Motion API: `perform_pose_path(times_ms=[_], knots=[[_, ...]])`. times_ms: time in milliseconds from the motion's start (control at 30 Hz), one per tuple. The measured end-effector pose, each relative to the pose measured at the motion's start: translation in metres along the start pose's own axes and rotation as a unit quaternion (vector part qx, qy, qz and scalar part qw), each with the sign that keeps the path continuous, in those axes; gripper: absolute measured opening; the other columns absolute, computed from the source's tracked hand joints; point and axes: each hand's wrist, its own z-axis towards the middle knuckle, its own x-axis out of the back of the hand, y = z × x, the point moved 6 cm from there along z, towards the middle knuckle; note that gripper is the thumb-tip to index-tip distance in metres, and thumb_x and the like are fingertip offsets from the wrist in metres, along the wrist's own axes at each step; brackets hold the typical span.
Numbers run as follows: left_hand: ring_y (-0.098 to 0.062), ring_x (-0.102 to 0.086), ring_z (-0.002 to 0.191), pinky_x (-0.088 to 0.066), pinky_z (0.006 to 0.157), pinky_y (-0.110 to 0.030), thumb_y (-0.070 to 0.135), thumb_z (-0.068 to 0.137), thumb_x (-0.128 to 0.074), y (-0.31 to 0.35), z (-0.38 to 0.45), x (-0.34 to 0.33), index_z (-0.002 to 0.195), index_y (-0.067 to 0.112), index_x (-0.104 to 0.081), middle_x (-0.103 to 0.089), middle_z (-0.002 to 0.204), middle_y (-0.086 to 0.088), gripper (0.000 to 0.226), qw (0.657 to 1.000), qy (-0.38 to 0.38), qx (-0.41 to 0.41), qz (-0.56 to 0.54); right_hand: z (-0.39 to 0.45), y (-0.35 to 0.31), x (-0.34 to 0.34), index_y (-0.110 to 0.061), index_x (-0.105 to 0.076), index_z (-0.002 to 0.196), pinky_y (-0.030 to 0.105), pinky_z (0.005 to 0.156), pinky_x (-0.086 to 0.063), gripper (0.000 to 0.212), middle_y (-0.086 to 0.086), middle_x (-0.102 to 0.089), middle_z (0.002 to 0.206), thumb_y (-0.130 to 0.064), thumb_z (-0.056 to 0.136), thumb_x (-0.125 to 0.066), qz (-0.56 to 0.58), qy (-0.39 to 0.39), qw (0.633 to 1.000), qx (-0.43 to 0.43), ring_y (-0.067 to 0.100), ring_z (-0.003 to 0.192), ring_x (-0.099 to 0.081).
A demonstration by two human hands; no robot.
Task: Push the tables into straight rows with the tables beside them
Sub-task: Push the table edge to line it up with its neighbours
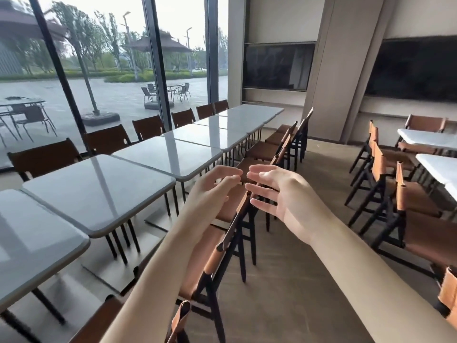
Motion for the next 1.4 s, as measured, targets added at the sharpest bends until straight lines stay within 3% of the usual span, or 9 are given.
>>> perform_pose_path(times_ms=[133,400,600,767,967,1167,1333,1400], knots=[[0.002,-0.070,0.092,-0.055,0.096,-0.036,0.029,0.100,-0.060,-0.002,0.065,-0.040,0.104,0.033,-0.073,-0.076,0.095,0.015,0.014,1.000,0.014,0.003,-0.017,0.063,-0.021,0.042,-0.017,-0.073,0.115,0.046,0.099,-0.056,0.022,0.001,-0.076,0.115,-0.017,0.101,-0.057,-0.010,-0.007,1.000,0.002,0.020,0.109,-0.072],[0.004,-0.071,0.085,-0.059,0.076,-0.023,0.034,0.101,-0.060,-0.018,0.166,-0.095,0.107,0.037,-0.072,-0.074,0.098,0.020,0.014,0.999,0.027,-0.015,-0.014,0.165,-0.036,0.101,-0.020,-0.075,0.110,0.043,0.095,-0.059,0.020,0.002,-0.076,0.113,-0.017,0.101,-0.058,-0.013,-0.028,0.999,-0.014,0.019,0.107,-0.073],[0.003,-0.071,0.088,-0.056,0.072,-0.019,0.036,0.100,-0.060,-0.041,0.235,-0.114,0.094,0.049,-0.072,-0.074,0.098,0.020,0.018,0.999,0.030,-0.004,-0.011,0.239,-0.035,0.127,-0.018,-0.071,0.119,0.041,0.094,-0.060,0.022,0.003,-0.075,0.117,-0.018,0.101,-0.058,-0.005,-0.039,0.999,-0.018,0.018,0.108,-0.073],[-0.001,-0.071,0.095,-0.057,0.076,-0.025,0.037,0.099,-0.061,-0.063,0.306,-0.127,0.096,0.047,-0.073,-0.075,0.101,0.017,0.016,1.000,0.026,-0.002,-0.013,0.310,-0.032,0.142,-0.018,-0.073,0.117,0.042,0.095,-0.059,0.022,0.004,-0.075,0.117,-0.018,0.101,-0.058,0.000,-0.042,0.999,-0.020,0.019,0.109,-0.072],[-0.001,-0.068,0.104,-0.053,0.097,-0.038,0.034,0.100,-0.059,-0.086,0.403,-0.130,0.098,0.047,-0.073,-0.074,0.107,0.018,0.019,0.999,0.025,-0.016,-0.016,0.413,-0.044,0.149,-0.019,-0.074,0.115,0.045,0.100,-0.056,0.022,0.003,-0.075,0.118,-0.018,0.102,-0.056,-0.013,-0.055,0.998,-0.008,0.019,0.112,-0.071],[-0.001,-0.070,0.100,-0.053,0.100,-0.040,0.029,0.100,-0.060,-0.119,0.486,-0.101,0.101,0.035,-0.075,-0.075,0.103,0.015,0.016,0.998,0.062,0.001,-0.020,0.516,-0.039,0.130,-0.019,-0.073,0.116,0.048,0.103,-0.053,0.022,0.002,-0.077,0.112,-0.017,0.101,-0.056,-0.015,-0.072,0.997,-0.020,0.019,0.111,-0.071],[-0.016,-0.070,0.105,-0.052,0.101,-0.052,0.029,0.100,-0.061,-0.154,0.525,-0.066,0.095,0.041,-0.074,-0.077,0.104,0.011,0.019,0.995,0.095,0.042,0.002,0.581,-0.021,0.099,-0.020,-0.077,0.105,0.048,0.102,-0.054,0.022,0.005,-0.076,0.113,-0.014,0.101,-0.055,-0.009,-0.104,0.994,-0.044,0.021,0.108,-0.072],[-0.013,-0.070,0.107,-0.052,0.102,-0.052,0.034,0.096,-0.065,-0.165,0.536,-0.052,0.095,0.040,-0.074,-0.076,0.105,0.011,0.011,0.993,0.108,0.051,0.007,0.603,-0.011,0.085,-0.020,-0.077,0.104,0.049,0.102,-0.054,0.023,0.004,-0.076,0.112,-0.014,0.101,-0.055,-0.006,-0.120,0.991,-0.055,0.022,0.109,-0.072]])
